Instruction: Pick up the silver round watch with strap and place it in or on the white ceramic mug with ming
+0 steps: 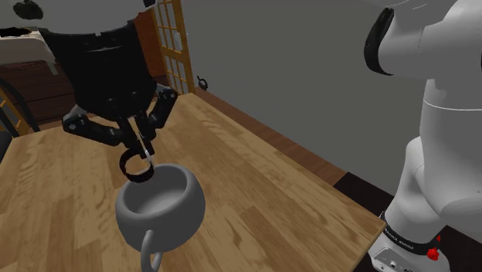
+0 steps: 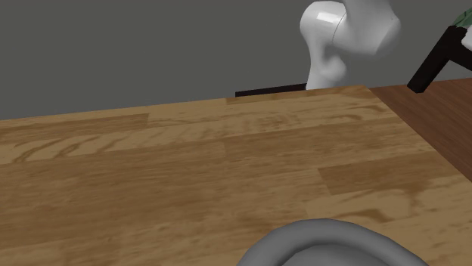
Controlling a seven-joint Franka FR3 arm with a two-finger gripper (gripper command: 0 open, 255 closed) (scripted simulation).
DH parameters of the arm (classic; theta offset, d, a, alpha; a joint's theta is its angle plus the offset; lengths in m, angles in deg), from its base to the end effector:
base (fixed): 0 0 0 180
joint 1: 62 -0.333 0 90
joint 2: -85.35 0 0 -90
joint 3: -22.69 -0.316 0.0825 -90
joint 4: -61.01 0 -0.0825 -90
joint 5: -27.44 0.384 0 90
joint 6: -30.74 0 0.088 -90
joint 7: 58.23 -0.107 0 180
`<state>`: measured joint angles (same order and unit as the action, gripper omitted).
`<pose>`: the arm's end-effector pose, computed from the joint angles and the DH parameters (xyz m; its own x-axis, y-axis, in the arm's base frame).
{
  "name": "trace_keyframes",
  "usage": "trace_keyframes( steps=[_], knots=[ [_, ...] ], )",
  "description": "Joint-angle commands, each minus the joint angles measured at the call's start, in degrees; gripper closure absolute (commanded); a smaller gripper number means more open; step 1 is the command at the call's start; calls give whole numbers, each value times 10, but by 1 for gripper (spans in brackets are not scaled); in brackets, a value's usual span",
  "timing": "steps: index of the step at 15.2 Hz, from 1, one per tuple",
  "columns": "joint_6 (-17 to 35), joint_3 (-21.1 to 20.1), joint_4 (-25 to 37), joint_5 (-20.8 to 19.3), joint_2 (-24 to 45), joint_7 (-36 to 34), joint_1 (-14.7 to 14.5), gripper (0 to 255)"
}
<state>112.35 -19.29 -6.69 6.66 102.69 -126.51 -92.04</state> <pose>0.3021 0.5362 0.6520 0.9885 -0.0108 0.1506 -0.0178 -0.9988 0.0457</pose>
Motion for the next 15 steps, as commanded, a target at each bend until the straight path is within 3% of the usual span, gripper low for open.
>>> trace_keyframes(
  steps=[1,11,15],
  knots=[
    [24,-1,-34,9,-12,-2,11,255],
    [115,0,-150,31,-44,-6,40,255],
    [115,0,-150,31,-44,-6,40,255]
  ],
)
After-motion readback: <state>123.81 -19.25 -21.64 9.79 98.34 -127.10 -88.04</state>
